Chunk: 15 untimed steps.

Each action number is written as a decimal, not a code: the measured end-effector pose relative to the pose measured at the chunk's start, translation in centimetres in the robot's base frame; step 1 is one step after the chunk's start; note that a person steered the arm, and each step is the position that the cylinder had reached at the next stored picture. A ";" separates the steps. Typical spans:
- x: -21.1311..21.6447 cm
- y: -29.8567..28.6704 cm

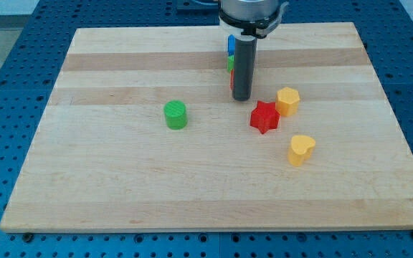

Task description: Push green circle to the center

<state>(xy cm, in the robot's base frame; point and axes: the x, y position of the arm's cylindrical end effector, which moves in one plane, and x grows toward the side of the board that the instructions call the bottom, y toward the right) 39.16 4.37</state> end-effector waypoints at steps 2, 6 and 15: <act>0.0 -0.2; 1.4 -5.4; 6.5 -10.8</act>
<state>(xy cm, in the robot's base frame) 45.64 -6.48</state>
